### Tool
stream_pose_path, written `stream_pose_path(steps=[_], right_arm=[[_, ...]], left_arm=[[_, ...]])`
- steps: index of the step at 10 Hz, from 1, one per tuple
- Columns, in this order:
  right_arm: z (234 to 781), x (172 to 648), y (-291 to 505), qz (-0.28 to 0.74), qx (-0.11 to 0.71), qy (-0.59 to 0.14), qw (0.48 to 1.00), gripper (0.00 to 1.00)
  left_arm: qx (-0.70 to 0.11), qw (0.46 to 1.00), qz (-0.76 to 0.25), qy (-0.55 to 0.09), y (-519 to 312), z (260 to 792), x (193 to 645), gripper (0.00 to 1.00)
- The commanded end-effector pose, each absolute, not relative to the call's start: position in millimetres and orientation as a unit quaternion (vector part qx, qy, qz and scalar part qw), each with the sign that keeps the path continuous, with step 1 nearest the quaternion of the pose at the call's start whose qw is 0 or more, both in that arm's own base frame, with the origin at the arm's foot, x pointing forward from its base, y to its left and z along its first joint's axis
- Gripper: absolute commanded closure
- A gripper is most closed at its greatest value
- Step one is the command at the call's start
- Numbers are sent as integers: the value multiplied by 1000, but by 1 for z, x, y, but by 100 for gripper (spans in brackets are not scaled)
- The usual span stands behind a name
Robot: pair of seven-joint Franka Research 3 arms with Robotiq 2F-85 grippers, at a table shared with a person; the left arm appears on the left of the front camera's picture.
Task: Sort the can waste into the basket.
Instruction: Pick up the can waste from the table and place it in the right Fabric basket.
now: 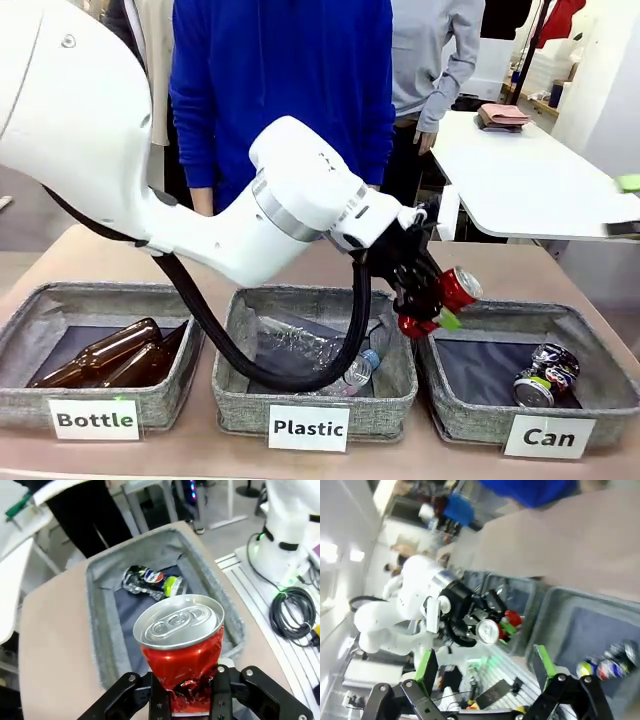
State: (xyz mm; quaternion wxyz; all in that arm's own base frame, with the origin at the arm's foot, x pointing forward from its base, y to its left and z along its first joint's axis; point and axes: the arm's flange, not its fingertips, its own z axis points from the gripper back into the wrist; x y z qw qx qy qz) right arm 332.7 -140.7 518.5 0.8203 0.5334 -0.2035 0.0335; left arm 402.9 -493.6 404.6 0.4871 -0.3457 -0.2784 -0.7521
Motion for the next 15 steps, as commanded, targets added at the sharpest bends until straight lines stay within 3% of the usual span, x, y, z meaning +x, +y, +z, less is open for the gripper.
stream_pose_path(steps=[1,3,6,9,10,11,12,15], right_arm=[[544,249,-192,4,500,-216,839,0],[507,215,-197,2,479,-132,868,0],[486,185,-201,-14,509,-178,842,0],[475,190,-208,-31,517,-196,833,0],[480,184,-205,-21,514,-166,841,0],[480,184,-205,-21,514,-166,841,0],[480,184,-205,-21,514,-166,841,0],[477,187,-202,-8,506,-159,848,0]], left_arm=[[-364,431,-756,-331,-513,401,396,100],[-361,406,-757,-363,-539,387,394,100],[-376,400,-753,-364,-566,365,397,100],[-372,412,-752,-355,-579,357,408,100],[-372,414,-752,-352,-581,354,410,48],[-375,418,-752,-344,-583,352,412,16],[-375,422,-753,-338,-585,352,416,0],[-374,428,-748,-342,-582,356,423,0]])
